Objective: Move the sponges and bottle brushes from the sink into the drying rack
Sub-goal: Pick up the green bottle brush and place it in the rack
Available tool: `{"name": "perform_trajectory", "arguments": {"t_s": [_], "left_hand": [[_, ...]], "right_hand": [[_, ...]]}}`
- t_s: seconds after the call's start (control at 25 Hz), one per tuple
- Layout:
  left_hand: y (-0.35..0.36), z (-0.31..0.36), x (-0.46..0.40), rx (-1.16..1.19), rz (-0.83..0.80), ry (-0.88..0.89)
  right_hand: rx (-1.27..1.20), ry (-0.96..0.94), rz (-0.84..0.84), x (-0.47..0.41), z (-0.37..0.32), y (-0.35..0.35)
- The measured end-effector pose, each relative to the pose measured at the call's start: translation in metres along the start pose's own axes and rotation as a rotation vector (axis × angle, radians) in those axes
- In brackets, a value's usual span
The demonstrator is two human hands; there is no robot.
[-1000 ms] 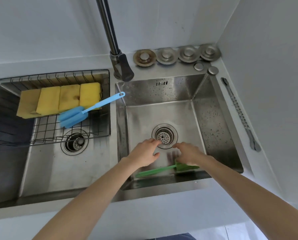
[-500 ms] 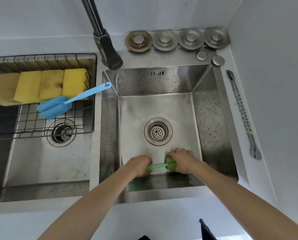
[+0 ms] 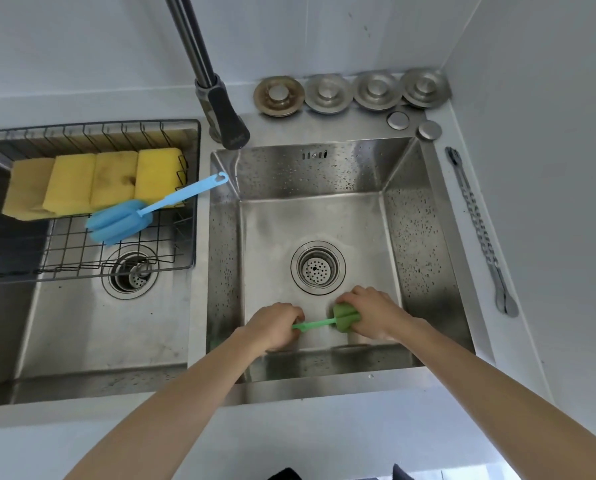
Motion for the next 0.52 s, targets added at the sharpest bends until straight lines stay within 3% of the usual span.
{"name": "perform_trajectory", "arguments": {"t_s": [0.52], "left_hand": [[-0.100, -0.031, 0.061, 0.191, 0.364, 0.075]], "right_hand": [[-0.105, -0.109, 0.378, 0.022, -0.041, -0.076]]}}
Point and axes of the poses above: each hand's wrist, its own x-axis away from the middle knuckle, its own y-axis out of the palm, z = x × y, the point moved 4 cm from there along -x, towards the middle knuckle, and after that the axes turned 12 degrees about z, right-handed, at the moved point
